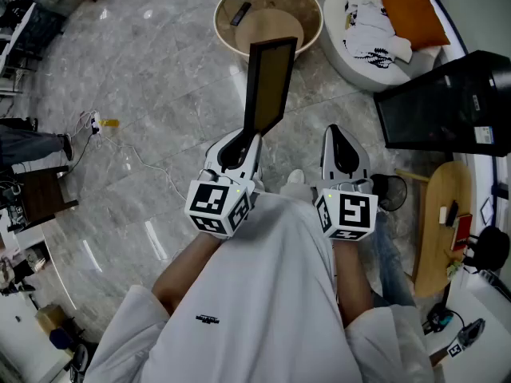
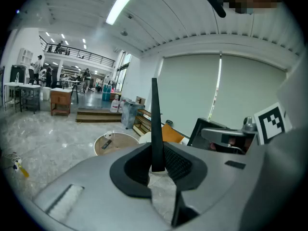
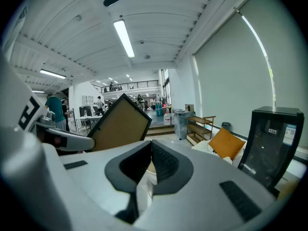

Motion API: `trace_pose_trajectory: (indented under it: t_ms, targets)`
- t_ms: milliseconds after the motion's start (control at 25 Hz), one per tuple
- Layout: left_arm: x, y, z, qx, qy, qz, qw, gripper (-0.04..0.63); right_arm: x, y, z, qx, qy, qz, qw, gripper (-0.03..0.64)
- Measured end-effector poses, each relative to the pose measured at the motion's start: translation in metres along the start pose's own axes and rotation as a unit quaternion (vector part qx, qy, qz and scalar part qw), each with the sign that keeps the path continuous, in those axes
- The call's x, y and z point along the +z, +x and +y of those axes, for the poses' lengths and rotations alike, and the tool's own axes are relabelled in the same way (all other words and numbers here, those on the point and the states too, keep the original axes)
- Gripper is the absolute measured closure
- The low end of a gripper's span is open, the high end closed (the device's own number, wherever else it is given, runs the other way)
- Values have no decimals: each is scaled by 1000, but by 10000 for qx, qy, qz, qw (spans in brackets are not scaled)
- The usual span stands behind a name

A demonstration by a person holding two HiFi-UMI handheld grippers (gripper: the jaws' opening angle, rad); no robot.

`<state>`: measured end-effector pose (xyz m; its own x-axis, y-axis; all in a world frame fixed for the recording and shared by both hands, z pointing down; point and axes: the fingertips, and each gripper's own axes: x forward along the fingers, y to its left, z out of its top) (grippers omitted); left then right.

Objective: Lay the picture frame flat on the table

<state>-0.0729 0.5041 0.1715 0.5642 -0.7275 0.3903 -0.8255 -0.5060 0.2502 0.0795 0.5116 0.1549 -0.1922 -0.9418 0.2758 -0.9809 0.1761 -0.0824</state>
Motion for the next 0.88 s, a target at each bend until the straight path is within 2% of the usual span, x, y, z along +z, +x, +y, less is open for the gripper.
trace_pose_trajectory:
  t_ms: [240,480,880]
  targets:
    - [-3,10,-15,11,70,18,10000,528,-4,-2,-15,64,-5,16,10000,612]
    - [-12,22,-33,63,-20,68,10000,528,-10,-8,-38,133,351,-124,9992,611]
    - [-19,43,-70,269,-140,-26,9995,528,-26,-24,-84,283,436,-96,9986,611]
